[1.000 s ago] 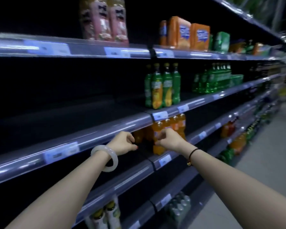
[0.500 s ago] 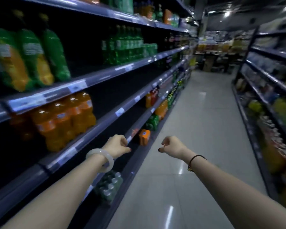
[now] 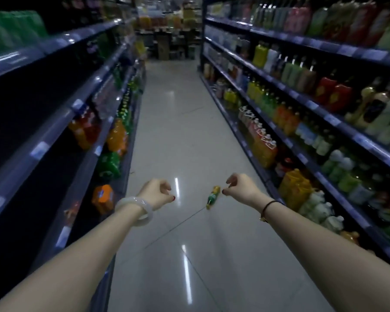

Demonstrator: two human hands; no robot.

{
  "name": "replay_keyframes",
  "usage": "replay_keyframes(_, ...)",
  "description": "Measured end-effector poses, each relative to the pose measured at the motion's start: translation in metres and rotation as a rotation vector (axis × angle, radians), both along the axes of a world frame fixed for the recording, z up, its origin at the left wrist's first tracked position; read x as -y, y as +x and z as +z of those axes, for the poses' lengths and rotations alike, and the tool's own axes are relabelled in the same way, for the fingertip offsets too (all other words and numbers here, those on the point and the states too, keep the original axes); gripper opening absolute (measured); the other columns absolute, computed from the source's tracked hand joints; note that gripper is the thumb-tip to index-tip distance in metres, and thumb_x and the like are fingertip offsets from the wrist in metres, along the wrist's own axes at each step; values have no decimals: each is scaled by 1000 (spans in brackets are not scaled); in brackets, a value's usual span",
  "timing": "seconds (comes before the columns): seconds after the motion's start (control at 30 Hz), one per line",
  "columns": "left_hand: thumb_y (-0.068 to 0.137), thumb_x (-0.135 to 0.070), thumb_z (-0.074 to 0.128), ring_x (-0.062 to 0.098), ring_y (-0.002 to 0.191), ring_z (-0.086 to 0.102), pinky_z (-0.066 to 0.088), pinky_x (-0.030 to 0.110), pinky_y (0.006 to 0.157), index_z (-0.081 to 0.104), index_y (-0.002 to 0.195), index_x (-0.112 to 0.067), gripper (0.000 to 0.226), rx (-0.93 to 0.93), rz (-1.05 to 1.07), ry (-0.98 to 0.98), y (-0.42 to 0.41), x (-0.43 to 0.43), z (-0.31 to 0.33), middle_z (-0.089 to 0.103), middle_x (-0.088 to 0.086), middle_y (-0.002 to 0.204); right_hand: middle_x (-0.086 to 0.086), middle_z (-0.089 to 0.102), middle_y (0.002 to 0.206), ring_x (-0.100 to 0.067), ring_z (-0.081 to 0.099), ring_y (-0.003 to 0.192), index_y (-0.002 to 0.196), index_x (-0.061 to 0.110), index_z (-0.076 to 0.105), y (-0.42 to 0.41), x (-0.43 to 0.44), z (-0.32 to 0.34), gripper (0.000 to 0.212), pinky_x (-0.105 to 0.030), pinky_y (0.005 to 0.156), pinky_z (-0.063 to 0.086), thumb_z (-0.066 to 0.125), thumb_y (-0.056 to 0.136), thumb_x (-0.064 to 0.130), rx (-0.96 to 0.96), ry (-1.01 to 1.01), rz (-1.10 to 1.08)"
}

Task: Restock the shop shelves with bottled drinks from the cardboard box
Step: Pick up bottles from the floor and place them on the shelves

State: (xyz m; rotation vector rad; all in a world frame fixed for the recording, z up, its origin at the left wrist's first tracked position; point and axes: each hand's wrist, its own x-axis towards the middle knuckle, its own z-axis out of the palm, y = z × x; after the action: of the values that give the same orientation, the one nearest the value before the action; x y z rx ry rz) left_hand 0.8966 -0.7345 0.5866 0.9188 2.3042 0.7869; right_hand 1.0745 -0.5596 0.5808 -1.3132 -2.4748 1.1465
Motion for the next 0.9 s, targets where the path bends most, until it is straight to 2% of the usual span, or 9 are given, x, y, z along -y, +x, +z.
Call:
replay_keyframes(0.1, 82, -13, 68, 20, 84, 58, 44, 24, 67, 60, 104, -10, 24, 20, -83, -11, -23, -60, -10, 62, 5, 91, -12, 63, 107, -24, 59, 94, 116, 3, 58, -1, -36, -9, 38, -28, 73, 44, 69, 82, 18, -6, -13, -129)
replay_keyframes(0.23, 80, -15, 68, 19, 80, 58, 40, 19, 57, 58, 99, -14, 22, 39, -193, -19, -34, -130, -32, 62, 2, 89, -10, 60, 109, -20, 55, 88, 117, 4, 57, 11, -74, -26, 38, -28, 70, 42, 67, 84, 19, 2, -29, -278)
replay_keyframes(0.37, 78, -12, 69, 19, 78, 56, 42, 23, 62, 58, 96, -12, 21, 98, -309, -31, -26, -193, -59, 60, 4, 87, -11, 59, 112, -22, 56, 93, 117, 6, 57, 27, -103, -51, 37, -29, 73, 44, 67, 84, 19, 8, -56, -405)
replay_keyframes(0.5, 77, -12, 70, 18, 78, 58, 43, 20, 62, 59, 98, -13, 24, 110, -445, -67, -5, -260, -80, 60, 2, 85, -8, 59, 111, -22, 57, 96, 116, 7, 57, 50, -140, -78, 38, -28, 76, 44, 67, 82, 20, -2, -106, -531)
replay_keyframes(0.6, 75, -15, 72, 20, 83, 59, 47, 26, 75, 61, 102, -10, 30, 110, -528, -98, 11, -312, -96, 61, 5, 89, -7, 57, 109, -17, 52, 94, 115, 7, 57, 73, -170, -100, 38, -25, 76, 39, 68, 81, 19, -8, -122, -633)
replay_keyframes(0.7, 69, -27, 75, 22, 91, 62, 50, 37, 91, 58, 95, -19, 32, 63, -617, -115, 31, -362, -125, 65, 4, 92, -9, 58, 110, -20, 54, 97, 116, 6, 57, 99, -194, -132, 39, -23, 76, 36, 68, 81, 19, 5, -156, -750)
replay_keyframes(0.83, 76, -19, 75, 23, 91, 63, 54, 33, 82, 60, 104, -13, 33, 95, -762, -168, 77, -408, -174, 64, 6, 96, -13, 59, 120, -25, 55, 110, 118, 5, 56, 137, -201, -187, 41, -22, 77, 36, 69, 82, 18, 18, -257, -953)
replay_keyframes(0.9, 76, -16, 74, 22, 86, 62, 53, 31, 80, 59, 101, -13, 30, 142, -845, -206, 103, -424, -205, 61, 7, 93, -13, 57, 123, -24, 55, 112, 118, 6, 55, 157, -199, -217, 40, -23, 79, 36, 69, 83, 19, 29, -309, -1053)
